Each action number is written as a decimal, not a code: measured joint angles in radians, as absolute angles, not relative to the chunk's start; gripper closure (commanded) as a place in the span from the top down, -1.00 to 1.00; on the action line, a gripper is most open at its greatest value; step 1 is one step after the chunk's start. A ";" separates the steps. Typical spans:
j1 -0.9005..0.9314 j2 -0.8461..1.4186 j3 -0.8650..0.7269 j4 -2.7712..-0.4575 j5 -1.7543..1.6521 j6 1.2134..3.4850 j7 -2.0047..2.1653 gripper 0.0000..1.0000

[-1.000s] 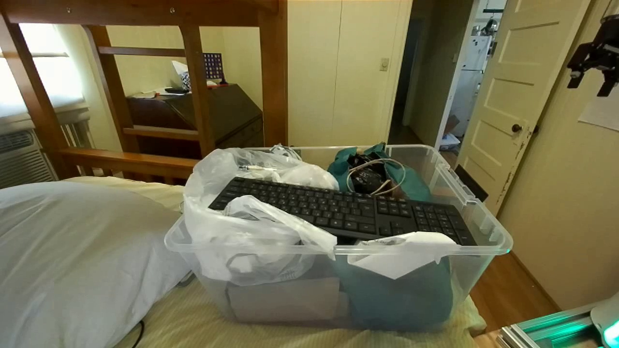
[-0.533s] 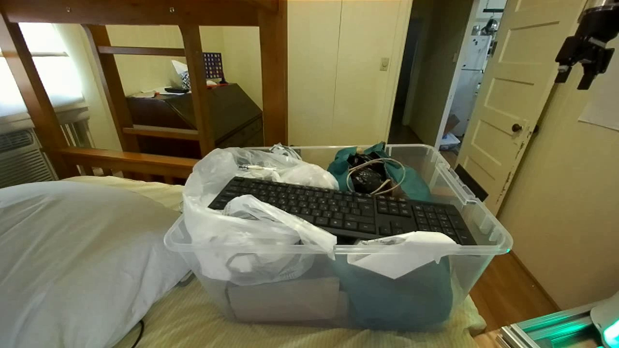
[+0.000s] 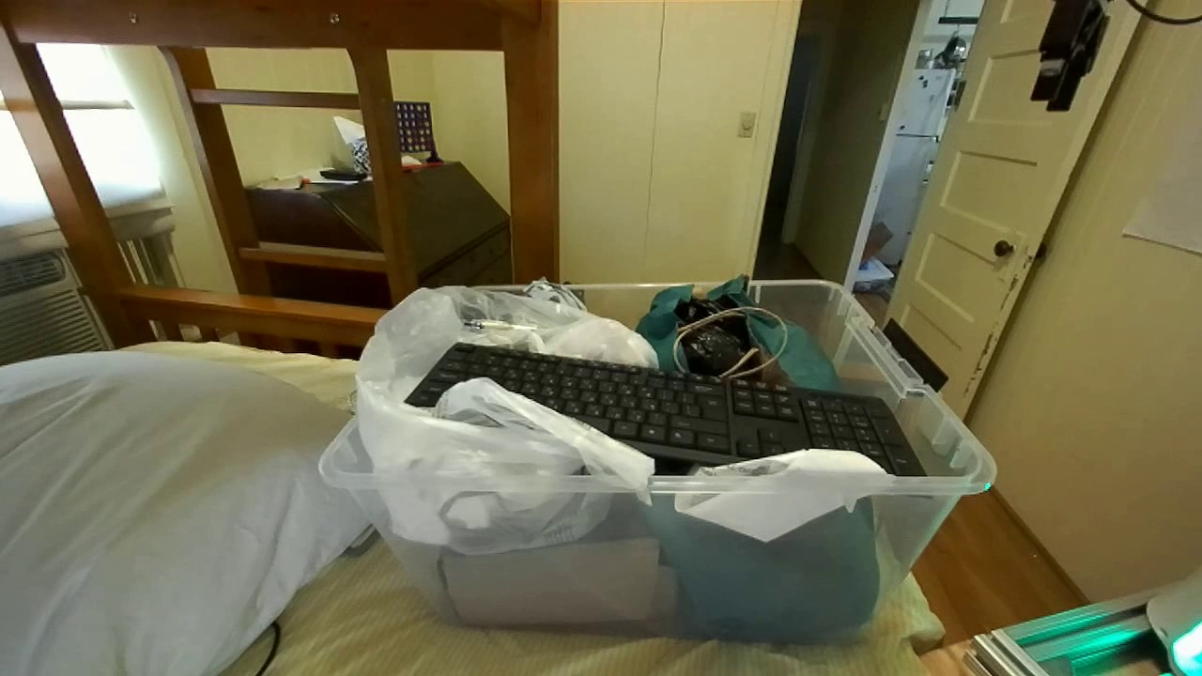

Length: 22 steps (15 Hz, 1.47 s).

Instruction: Remove the keyboard from the storage box and place it on the bed

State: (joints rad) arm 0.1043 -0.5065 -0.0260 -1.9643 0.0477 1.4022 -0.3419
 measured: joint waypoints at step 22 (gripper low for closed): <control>0.316 -0.439 0.135 -1.856 0.264 1.549 -0.475 1.00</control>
State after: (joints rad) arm 0.3160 -0.4391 0.1346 -1.8565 0.2638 1.5488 -0.4753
